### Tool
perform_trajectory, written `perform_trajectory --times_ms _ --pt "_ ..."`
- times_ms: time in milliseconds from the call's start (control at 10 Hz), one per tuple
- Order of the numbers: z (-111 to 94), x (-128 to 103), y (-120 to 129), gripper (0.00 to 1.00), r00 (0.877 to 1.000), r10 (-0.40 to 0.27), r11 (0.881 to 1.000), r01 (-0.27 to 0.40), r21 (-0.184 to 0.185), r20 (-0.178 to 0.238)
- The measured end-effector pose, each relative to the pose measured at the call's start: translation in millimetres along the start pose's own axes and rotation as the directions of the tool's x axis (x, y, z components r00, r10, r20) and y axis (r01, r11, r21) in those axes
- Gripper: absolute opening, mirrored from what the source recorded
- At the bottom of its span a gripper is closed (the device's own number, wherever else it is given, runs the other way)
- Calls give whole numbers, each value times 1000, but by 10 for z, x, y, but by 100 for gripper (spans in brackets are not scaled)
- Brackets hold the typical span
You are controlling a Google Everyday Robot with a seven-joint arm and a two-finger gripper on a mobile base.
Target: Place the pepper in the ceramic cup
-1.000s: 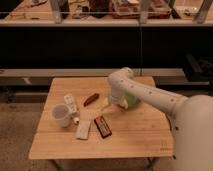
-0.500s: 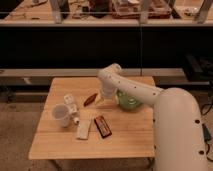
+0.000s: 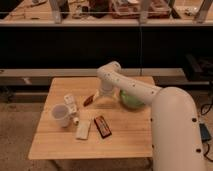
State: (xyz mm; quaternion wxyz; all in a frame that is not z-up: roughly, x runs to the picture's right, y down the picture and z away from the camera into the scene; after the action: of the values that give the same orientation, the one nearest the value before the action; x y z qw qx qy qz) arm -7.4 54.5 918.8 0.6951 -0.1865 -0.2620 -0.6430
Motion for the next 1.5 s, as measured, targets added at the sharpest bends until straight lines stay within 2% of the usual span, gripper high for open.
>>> perform_trajectory --times_ms 300,600,1000,1100,1200,1400,1500 --pt "-89 246 -187 80 995 98 994 -97 54 -34" --pt "-97 372 -231 80 973 225 972 -222 71 -45" --pt "-91 370 -236 80 971 235 970 -232 73 -41" --pt "-99 346 -246 80 970 241 968 -239 72 -28" --pt "-120 304 -335 80 968 252 965 -252 75 3" --pt "-98 182 -566 80 958 272 957 -279 82 87" --pt "-73 134 -611 80 948 292 950 -303 75 128"
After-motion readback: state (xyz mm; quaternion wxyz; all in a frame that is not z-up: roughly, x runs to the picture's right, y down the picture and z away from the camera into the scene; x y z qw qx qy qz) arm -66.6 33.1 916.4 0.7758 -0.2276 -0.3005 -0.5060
